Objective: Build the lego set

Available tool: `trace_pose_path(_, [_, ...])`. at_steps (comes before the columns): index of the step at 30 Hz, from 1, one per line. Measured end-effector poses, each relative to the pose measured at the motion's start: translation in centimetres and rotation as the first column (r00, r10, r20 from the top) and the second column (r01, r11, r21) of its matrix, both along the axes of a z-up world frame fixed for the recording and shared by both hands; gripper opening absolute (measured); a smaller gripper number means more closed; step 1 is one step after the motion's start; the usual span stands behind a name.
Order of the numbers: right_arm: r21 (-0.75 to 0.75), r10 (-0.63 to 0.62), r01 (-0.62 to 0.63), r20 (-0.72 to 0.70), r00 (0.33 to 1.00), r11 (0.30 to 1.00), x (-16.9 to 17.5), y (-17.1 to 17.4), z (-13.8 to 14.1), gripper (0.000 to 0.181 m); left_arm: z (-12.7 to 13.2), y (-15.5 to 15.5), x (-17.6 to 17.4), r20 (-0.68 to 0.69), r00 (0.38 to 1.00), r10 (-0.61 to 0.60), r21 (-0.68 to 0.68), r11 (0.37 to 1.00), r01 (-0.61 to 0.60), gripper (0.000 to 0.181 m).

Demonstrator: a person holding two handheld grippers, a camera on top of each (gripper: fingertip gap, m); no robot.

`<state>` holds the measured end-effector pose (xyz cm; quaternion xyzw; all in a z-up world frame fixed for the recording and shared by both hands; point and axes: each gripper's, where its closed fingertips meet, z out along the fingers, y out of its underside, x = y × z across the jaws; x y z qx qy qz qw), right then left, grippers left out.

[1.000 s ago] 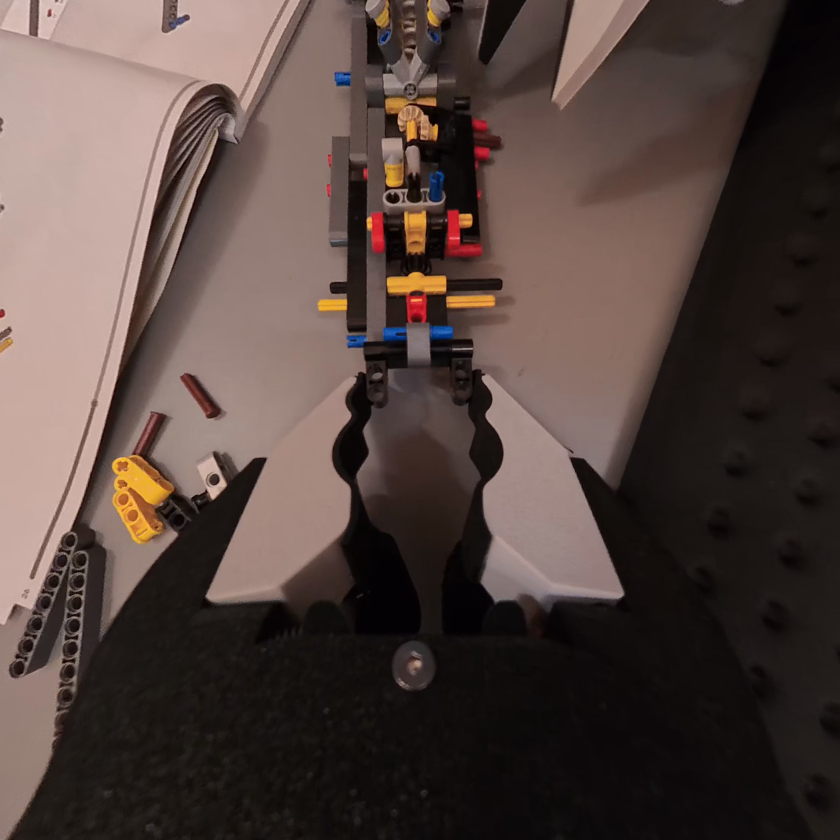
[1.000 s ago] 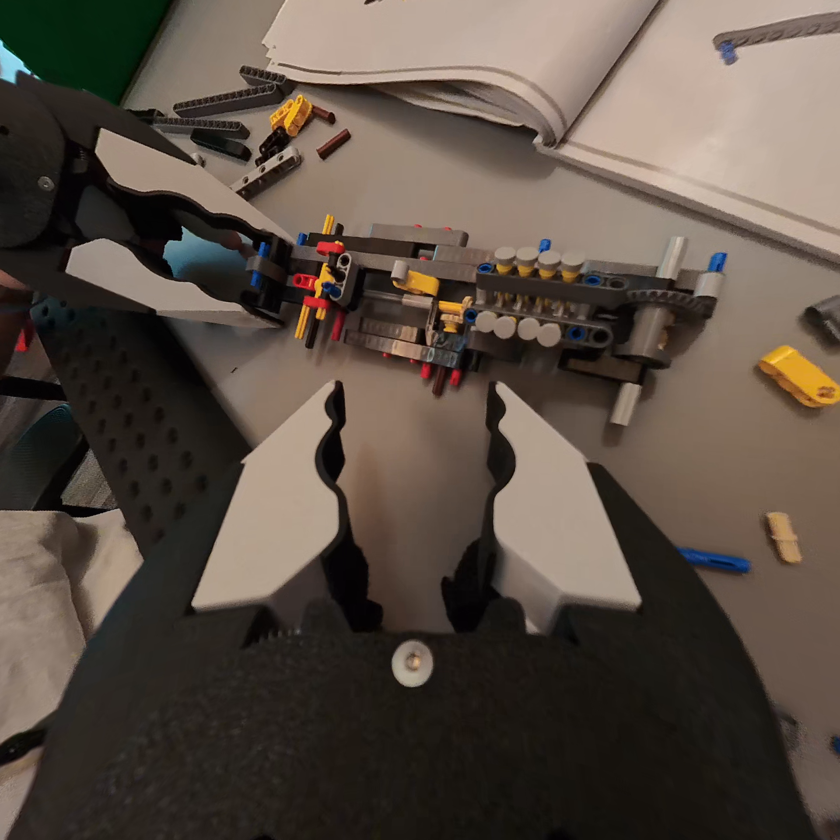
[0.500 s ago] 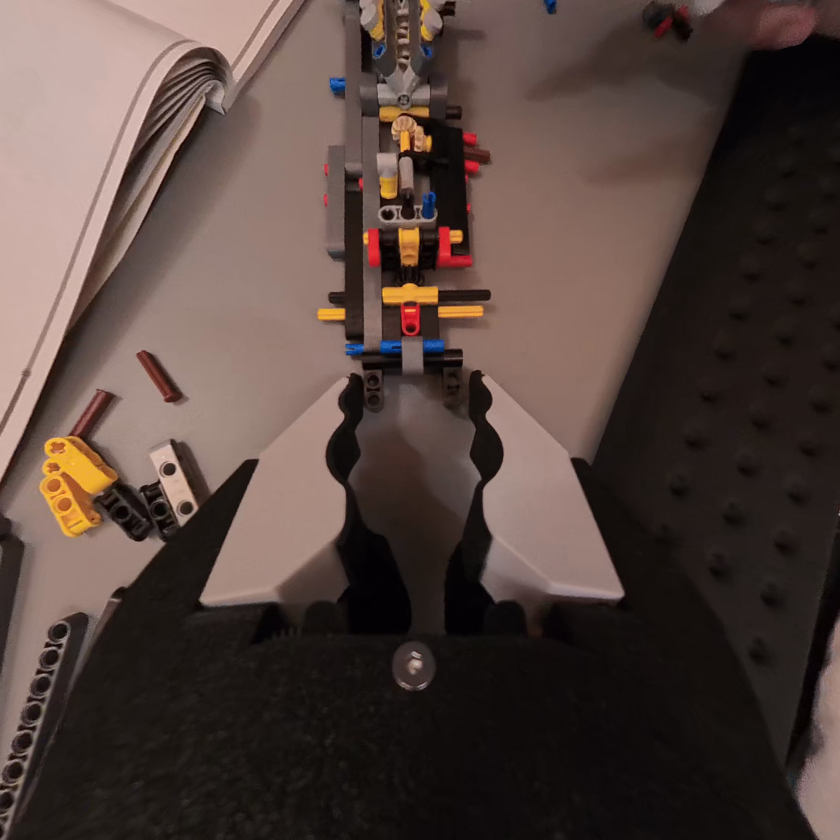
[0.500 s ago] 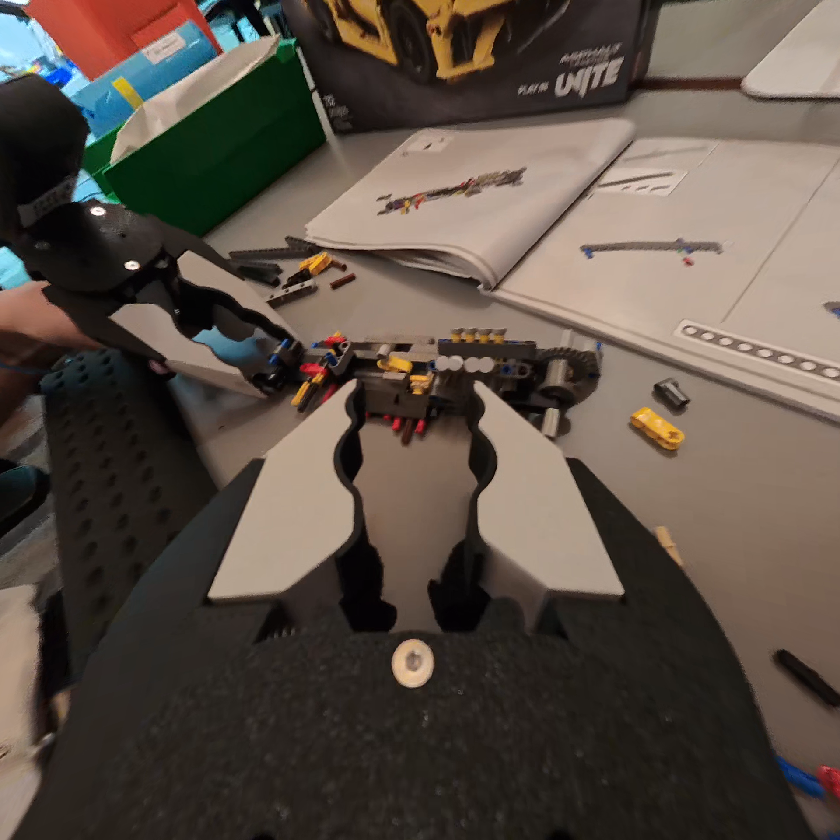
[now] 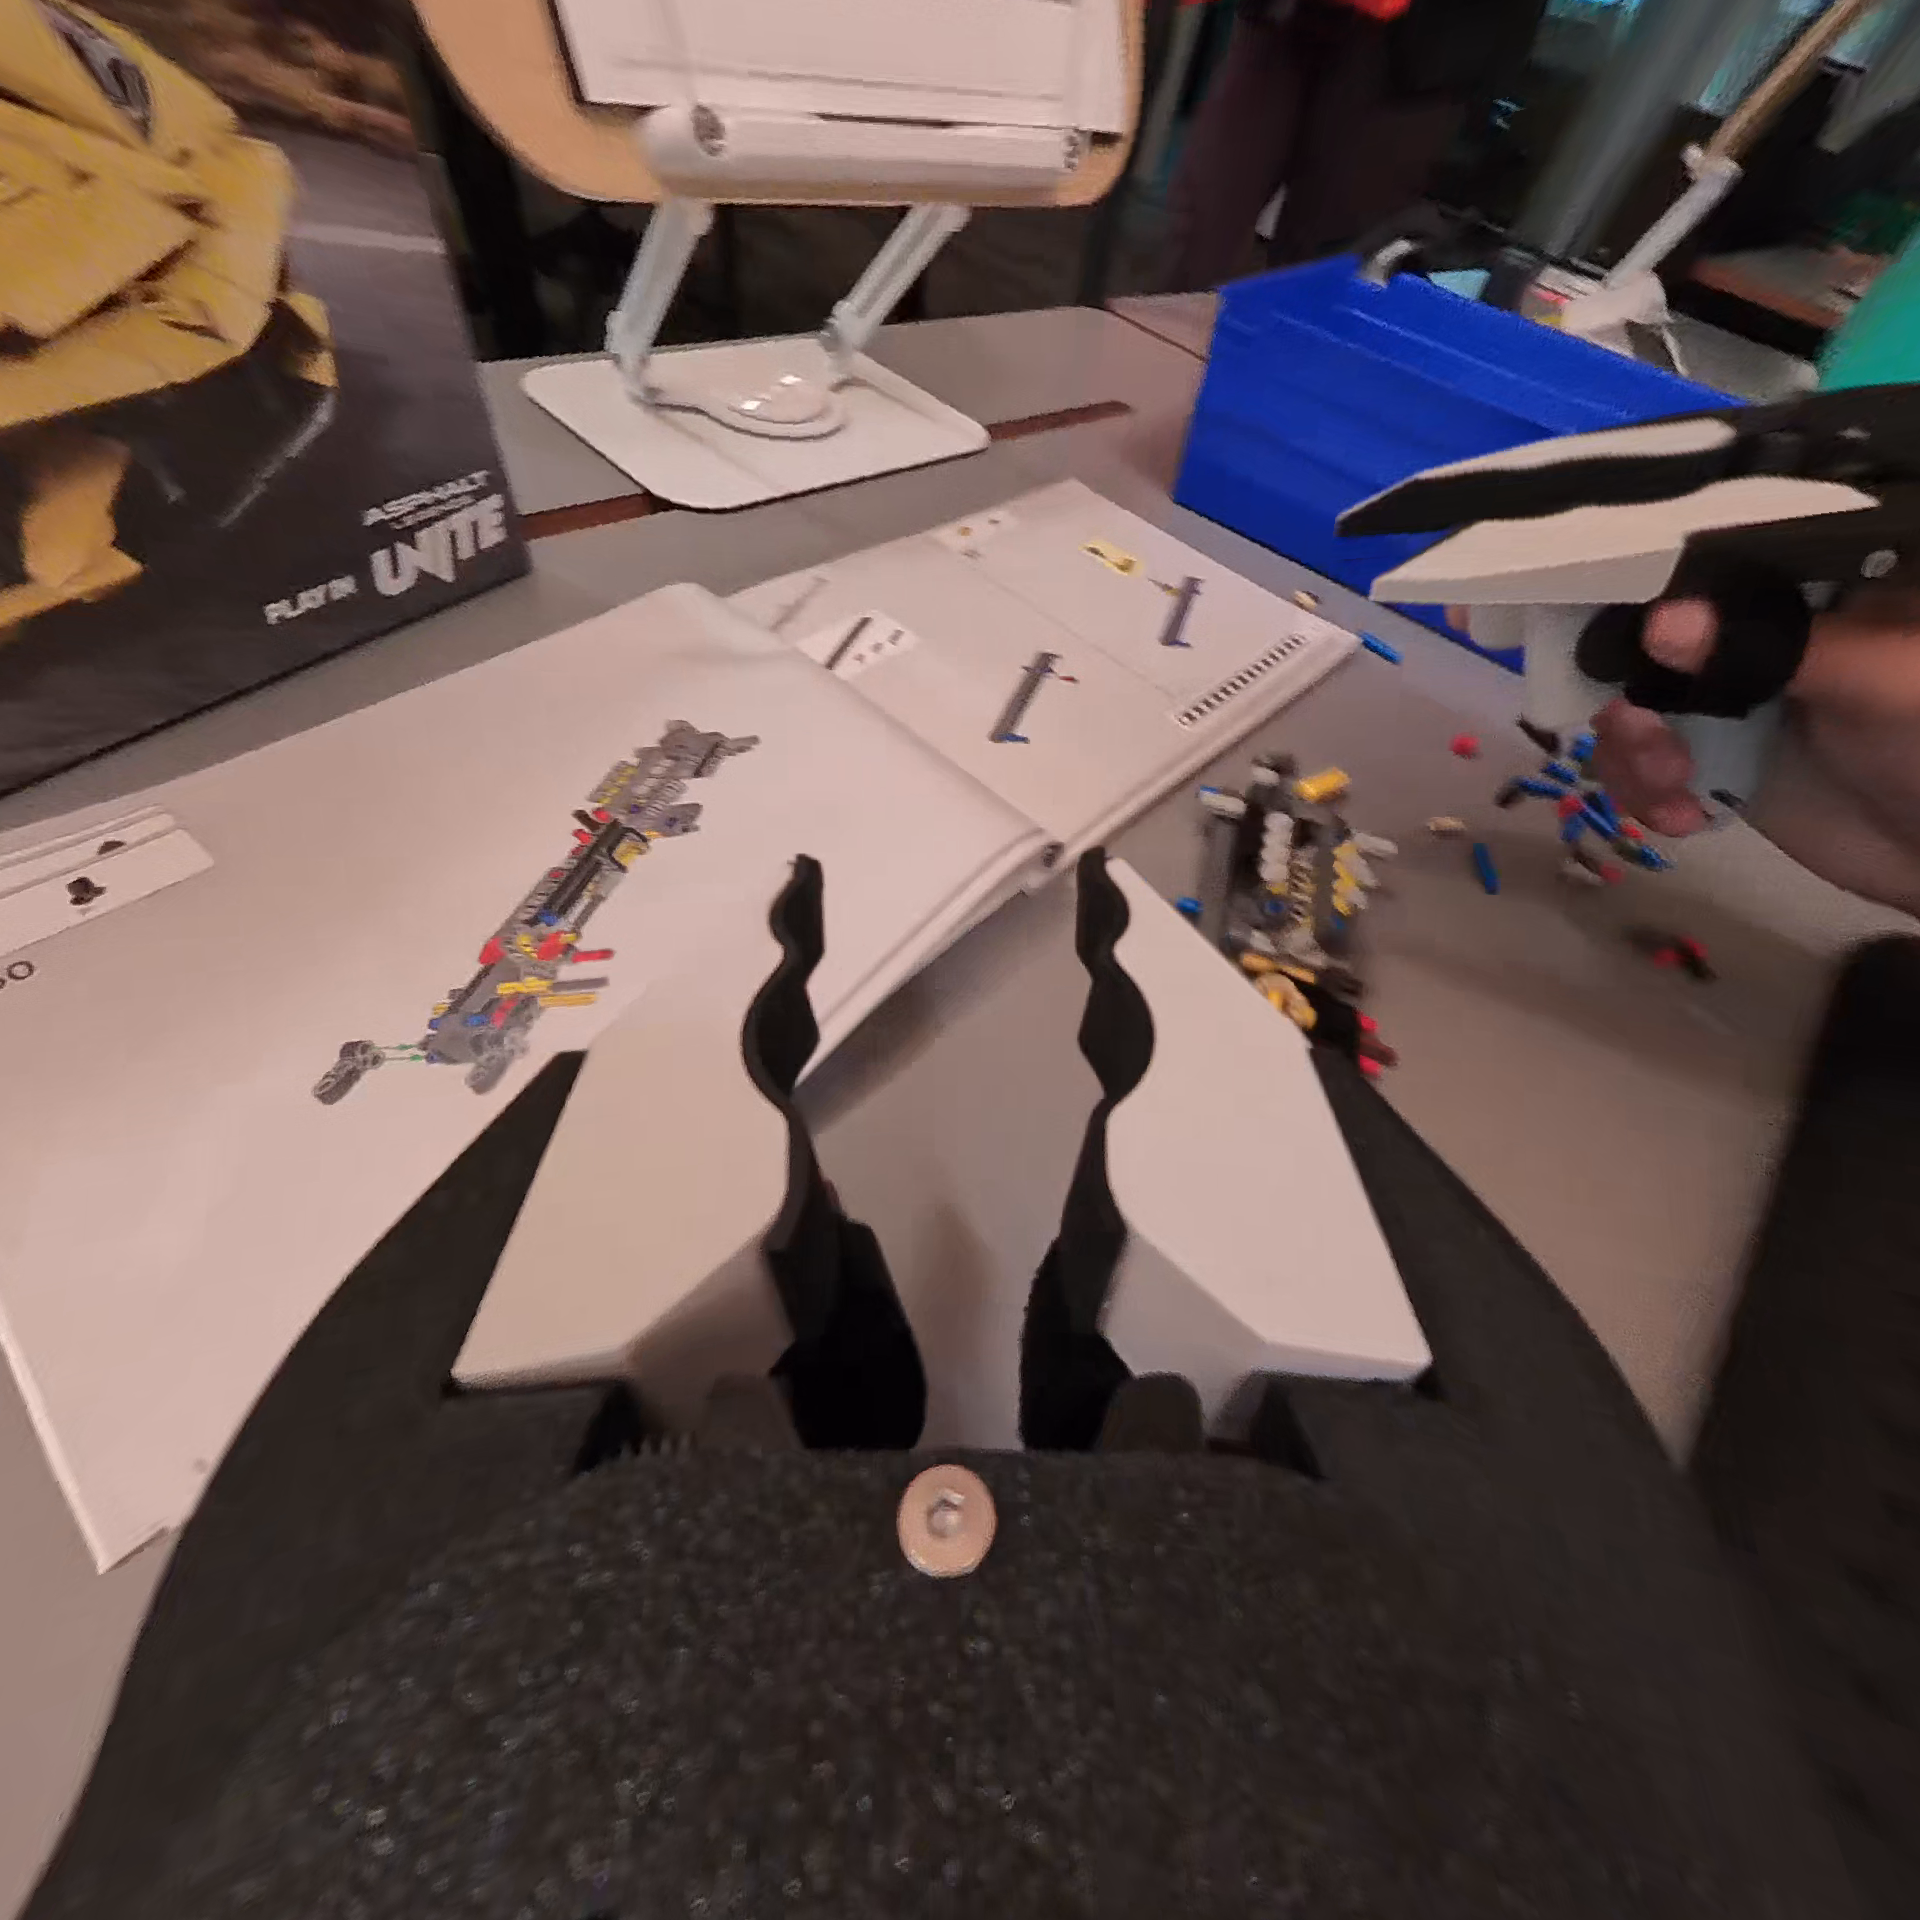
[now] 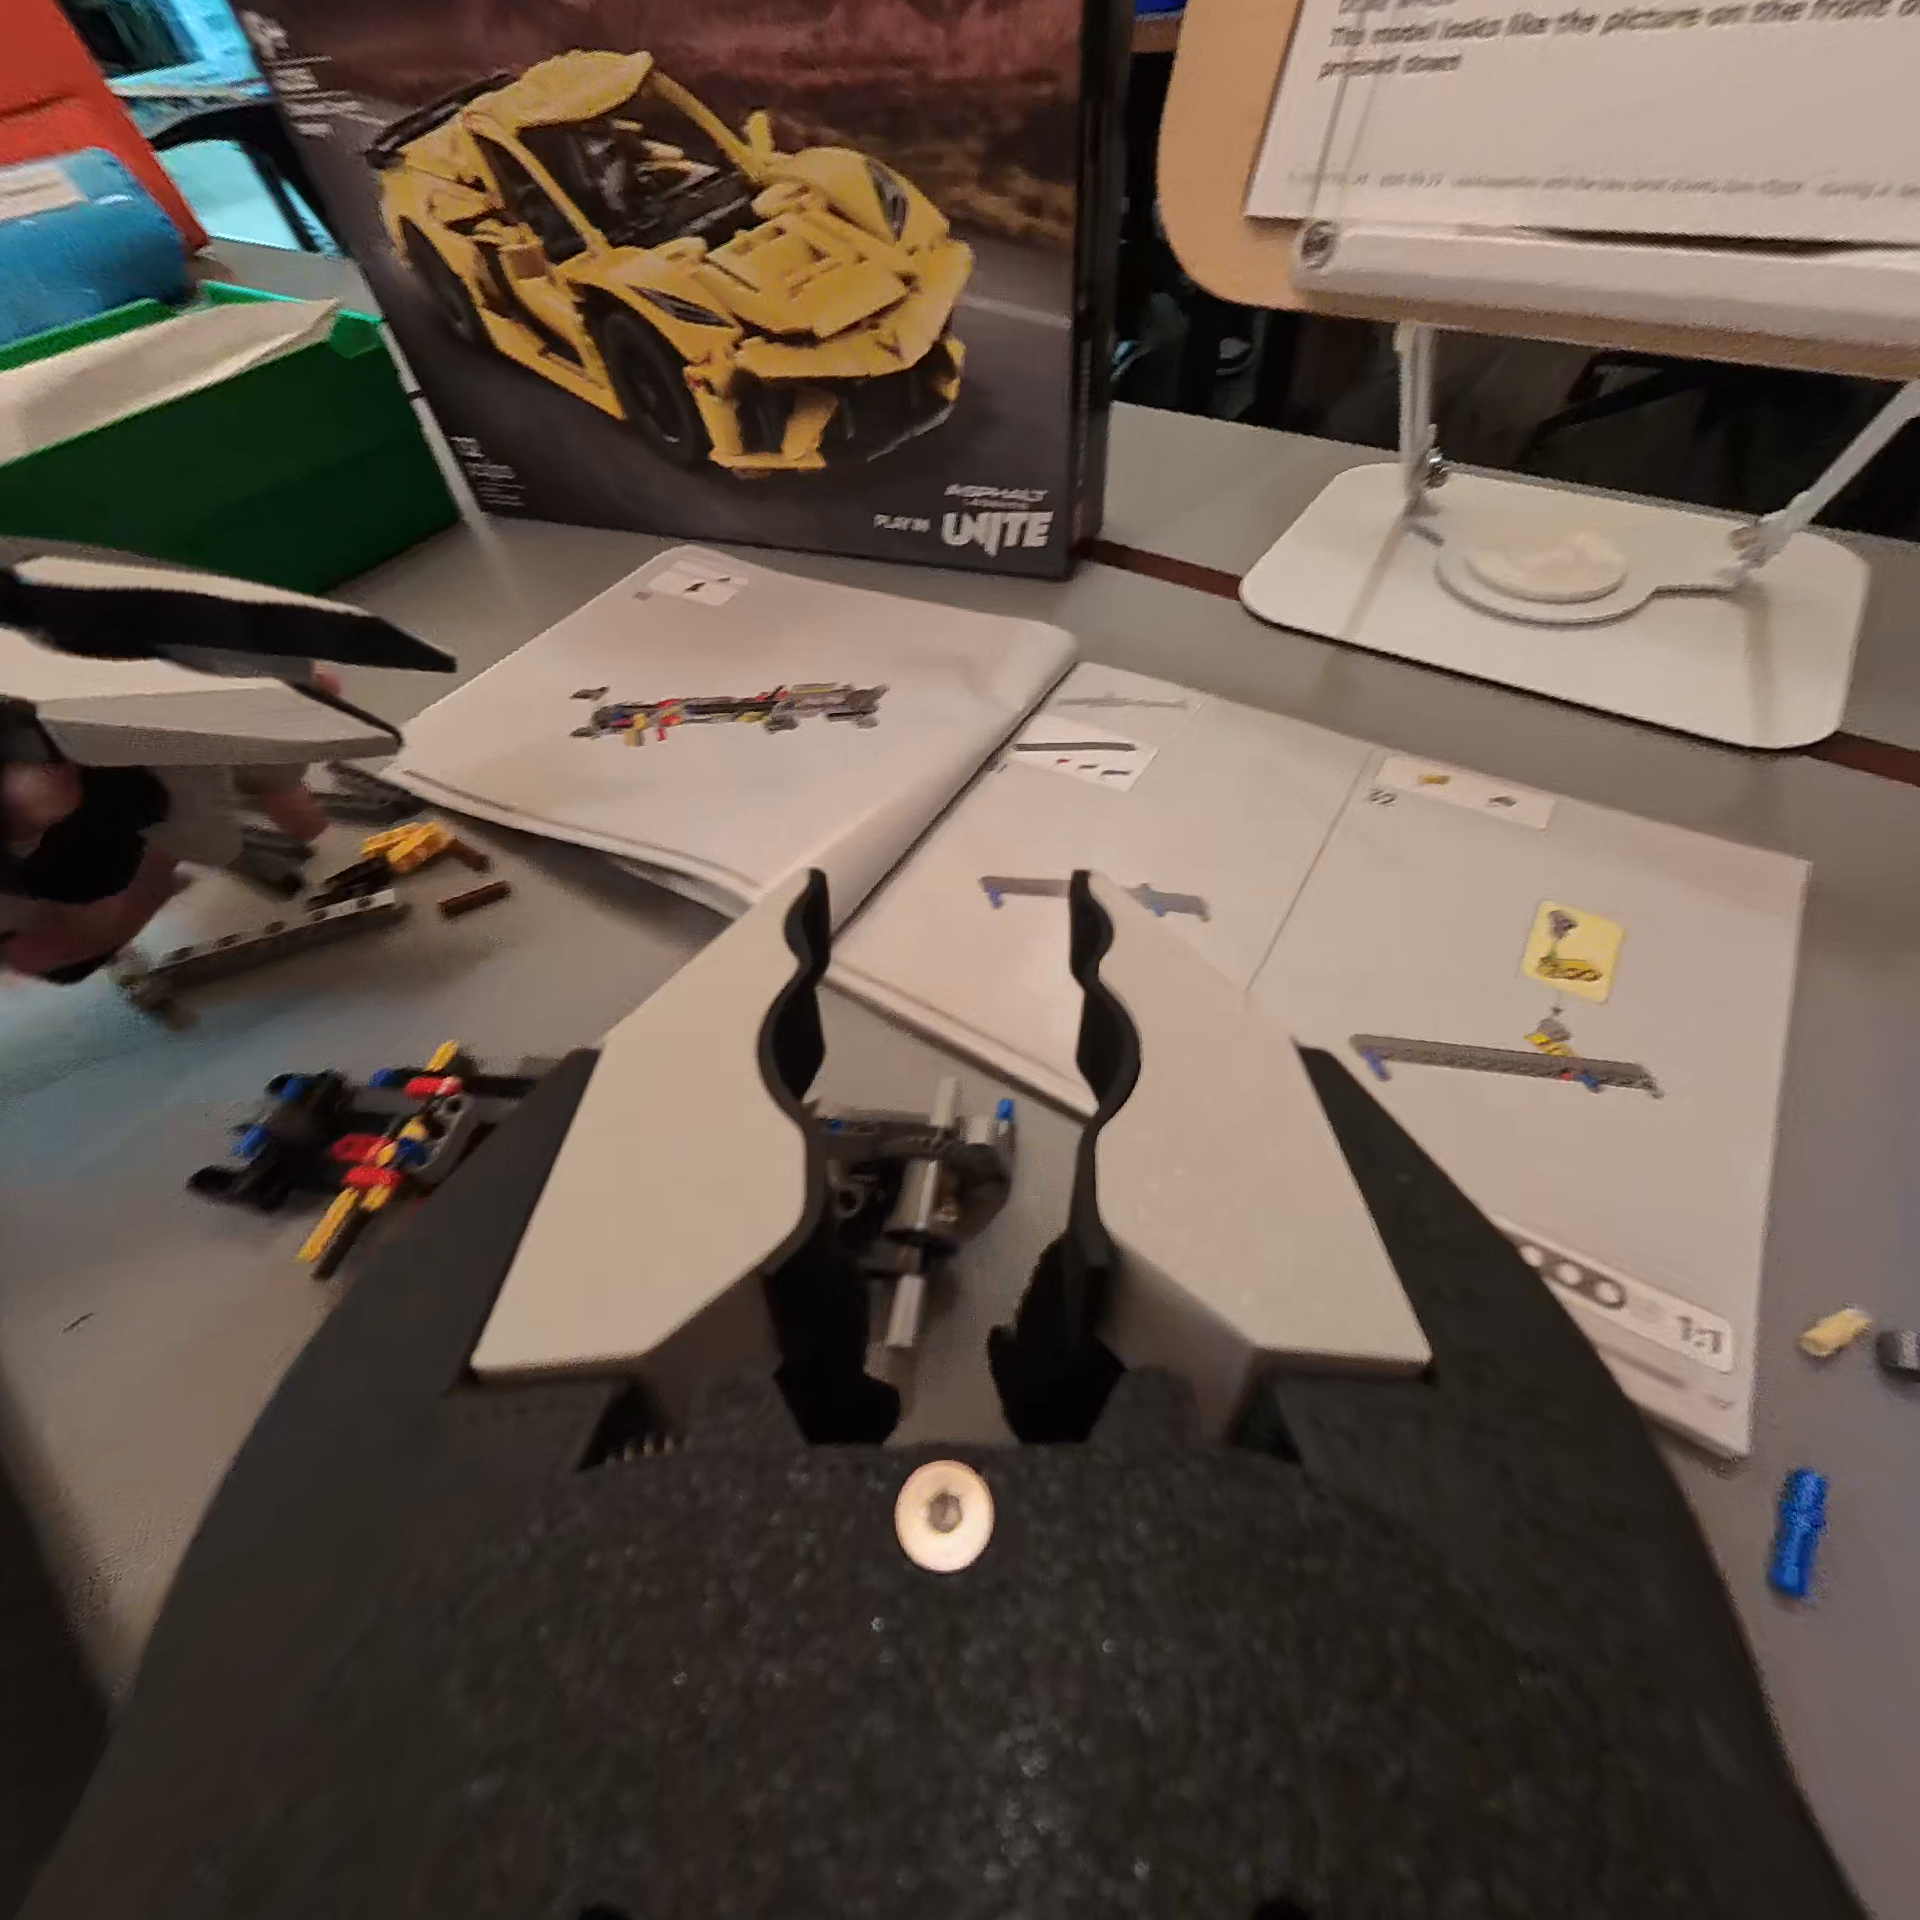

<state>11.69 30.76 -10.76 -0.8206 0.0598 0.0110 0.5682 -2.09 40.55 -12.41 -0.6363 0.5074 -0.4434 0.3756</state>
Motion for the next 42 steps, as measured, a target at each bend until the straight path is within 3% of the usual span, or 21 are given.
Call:
trace_pose_path(3, [0.004, -0.076, 0.076, 0.012, 0.997, 0.997, 2.3, -0.2, -1.3, 0.038, -0.4, 0.6, 0.7, 0.012, 1.0, 0.026, -0.02, 0.999, -0.026, 0.045])
trace_pose_path(7, [-0.057, -0.099, 0.098, -0.002, 0.995, 0.993, 3.0, -1.4, -3.3, 0.038, -1.3, 1.8, -0.5, -0.029, 0.998, 0.051, 0.067, 0.997, -0.049, 0.038])
trace_pose_path(11, [-0.043, -0.141, 0.143, 0.041, 0.989, 0.989, 4.2, -2.1, -2.9, 0.03, -0.2, 2.7, -1.5, 0.053, 0.997, 0.061, -0.002, 0.998, -0.061, 0.03])
trace_pose_path(22, [-0.089, -0.12, 0.122, 0.03, 0.992, 0.989, 3.8, -2.0, -4.1, 0.026, -2.4, 5.9, -3.2, -0.057, 0.985, 0.163, 0.047, 0.986, -0.16, 0.027])
trace_pose_path(35, [-0.106, -0.118, 0.121, 0.031, 0.992, 0.987, 3.8, -2.0, -4.4, 0.024, -1.8, 7.0, -4.2, -0.041, 0.977, 0.21, 0.039, 0.977, -0.209, 0.023])
trace_pose_path(42, [-0.096, -0.118, 0.121, 0.039, 0.992, 0.988, 3.7, -1.8, -4.2, 0.023, -0.5, 10.4, -6.7, -0.009, 0.943, 0.333, 0.081, 0.94, -0.331, 0.023])
